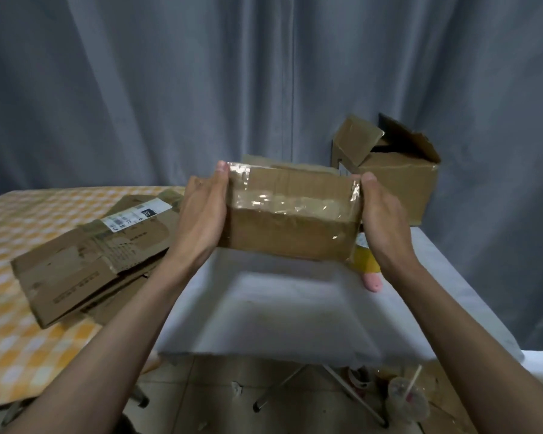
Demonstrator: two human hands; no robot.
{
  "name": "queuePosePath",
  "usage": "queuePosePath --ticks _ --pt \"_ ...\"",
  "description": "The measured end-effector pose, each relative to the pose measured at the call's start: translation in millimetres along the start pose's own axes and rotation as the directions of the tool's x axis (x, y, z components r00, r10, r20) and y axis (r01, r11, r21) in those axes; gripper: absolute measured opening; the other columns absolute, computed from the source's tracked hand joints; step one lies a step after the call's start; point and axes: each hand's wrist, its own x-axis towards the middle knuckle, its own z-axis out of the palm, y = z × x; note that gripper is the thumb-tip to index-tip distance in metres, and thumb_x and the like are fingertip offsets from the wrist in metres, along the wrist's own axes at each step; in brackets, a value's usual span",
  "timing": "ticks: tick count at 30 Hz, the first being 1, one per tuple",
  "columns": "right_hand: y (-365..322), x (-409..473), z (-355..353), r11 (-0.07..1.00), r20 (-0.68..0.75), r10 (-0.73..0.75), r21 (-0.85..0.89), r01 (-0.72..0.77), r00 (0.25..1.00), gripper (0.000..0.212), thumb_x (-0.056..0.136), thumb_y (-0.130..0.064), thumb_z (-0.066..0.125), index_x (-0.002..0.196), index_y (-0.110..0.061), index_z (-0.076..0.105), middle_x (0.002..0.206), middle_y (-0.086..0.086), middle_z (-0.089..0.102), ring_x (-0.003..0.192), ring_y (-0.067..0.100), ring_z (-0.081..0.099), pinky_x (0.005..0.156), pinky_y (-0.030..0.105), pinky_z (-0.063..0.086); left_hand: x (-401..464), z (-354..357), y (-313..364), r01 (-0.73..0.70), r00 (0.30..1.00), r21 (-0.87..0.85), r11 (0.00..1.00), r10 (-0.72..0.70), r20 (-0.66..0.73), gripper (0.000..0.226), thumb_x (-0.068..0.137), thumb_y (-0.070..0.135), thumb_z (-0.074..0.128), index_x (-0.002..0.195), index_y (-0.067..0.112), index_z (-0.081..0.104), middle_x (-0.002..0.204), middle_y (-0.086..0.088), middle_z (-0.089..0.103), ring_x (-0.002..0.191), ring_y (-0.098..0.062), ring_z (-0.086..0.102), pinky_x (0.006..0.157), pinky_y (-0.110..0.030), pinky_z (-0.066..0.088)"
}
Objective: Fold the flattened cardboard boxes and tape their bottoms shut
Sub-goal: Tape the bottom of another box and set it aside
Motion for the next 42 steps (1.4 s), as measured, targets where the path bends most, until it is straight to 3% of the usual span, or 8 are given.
queuePosePath --ticks 5,9,14,22,28,32,35,42 --pt "9.6 -1.3 1.6 0.997 -0.009 -0.075 0.018 0.075 0.997 0.021 0.102 -0.042 0.036 0.117 -0.039 0.051 0.102 -0.025 0.057 0.099 0.001 0.055 0.097 0.047 0.049 1.9 0.9 -17.1 0.014 1.000 -0.098 0.995 -0.014 0.002 0.027 0.102 0.043 0.045 0.089 0.022 0.054 0.105 0.000 0.060 0.098 -0.015 0.054 0.078 -0.029 0.037" --pt "30.0 5.5 2.5 0.999 0.144 0.046 -0.005 -0.046 0.988 0.044 0.096 -0.026 0.046 0.139 -0.034 0.046 0.118 -0.006 0.061 0.106 0.014 0.059 0.098 0.043 0.051 2.5 2.5 -31.9 0.106 0.988 -0.168 0.980 -0.085 0.127 0.013 0.085 0.007 0.064 0.090 0.014 0.053 0.096 -0.005 0.065 0.093 -0.022 0.062 0.075 -0.032 0.049" --pt "51.4 0.6 -2.7 0.983 0.335 0.140 -0.161 -0.090 0.932 0.044 0.082 0.009 0.061 0.119 -0.010 0.048 0.089 0.002 0.058 0.077 0.007 0.056 0.059 0.013 0.047 -5.6 -2.8 -54.4 0.188 0.929 0.031 0.982 -0.187 0.320 0.038 0.068 0.013 0.079 0.091 0.010 0.049 0.105 -0.023 0.065 0.103 -0.034 0.062 0.091 -0.050 0.049" --pt "68.5 8.5 -26.8 0.961 0.569 0.240 -0.254 -0.109 0.786 0.020 0.088 0.007 0.055 0.100 -0.008 0.060 0.080 0.004 0.058 0.054 0.005 0.053 0.056 0.031 0.041 -5.0 -25.5 -65.3 0.226 0.820 0.028 0.974 -0.206 0.534 0.056 0.075 -0.001 0.082 0.123 0.010 0.054 0.119 -0.013 0.065 0.095 -0.012 0.066 0.076 -0.013 0.052" --pt "61.5 18.3 -20.1 0.965 0.355 0.196 0.093 -0.244 0.914 0.024 0.098 -0.022 0.062 0.109 -0.001 0.065 0.102 0.016 0.069 0.068 0.015 0.065 0.057 0.023 0.057 11.4 -55.1 -60.5 0.253 0.683 0.023 0.967 -0.195 0.704 0.060 0.089 -0.006 0.063 0.138 0.026 0.050 0.121 0.005 0.071 0.116 -0.009 0.063 0.098 -0.023 0.048" --pt "63.6 21.4 -4.1 0.969 0.363 0.202 0.058 -0.239 0.910 0.040 0.084 -0.035 0.078 0.109 -0.007 0.065 0.096 0.011 0.068 0.081 0.020 0.067 0.072 0.036 0.057 24.5 -45.7 -62.2 0.382 0.758 -0.129 0.915 -0.230 0.611 0.035 0.103 0.004 0.044 0.134 0.013 0.057 0.127 -0.003 0.066 0.092 -0.014 0.072 0.080 -0.026 0.059" --pt "62.8 25.0 5.1 0.958 0.391 0.213 0.094 -0.270 0.895 0.042 0.080 -0.021 0.082 0.113 -0.004 0.061 0.095 0.012 0.065 0.085 0.023 0.067 0.090 0.050 0.053 26.0 -20.9 -66.6 0.357 0.848 -0.102 0.929 -0.276 0.452 0.035 0.099 0.017 0.057 0.133 0.006 0.052 0.094 -0.009 0.066 0.055 -0.006 0.065 0.055 -0.018 0.055" --pt "64.5 39.2 10.0 0.905 0.402 0.258 0.218 -0.365 0.879 0.033 0.079 -0.013 0.082 0.108 -0.005 0.070 0.094 0.011 0.075 0.081 0.022 0.071 0.086 0.035 0.055 28.5 -1.9 -68.8 0.337 0.866 -0.204 0.919 -0.218 0.449 0.031 0.087 -0.006 0.068 0.112 0.011 0.064 0.091 0.000 0.076 0.083 -0.008 0.072 0.064 -0.011 0.051"
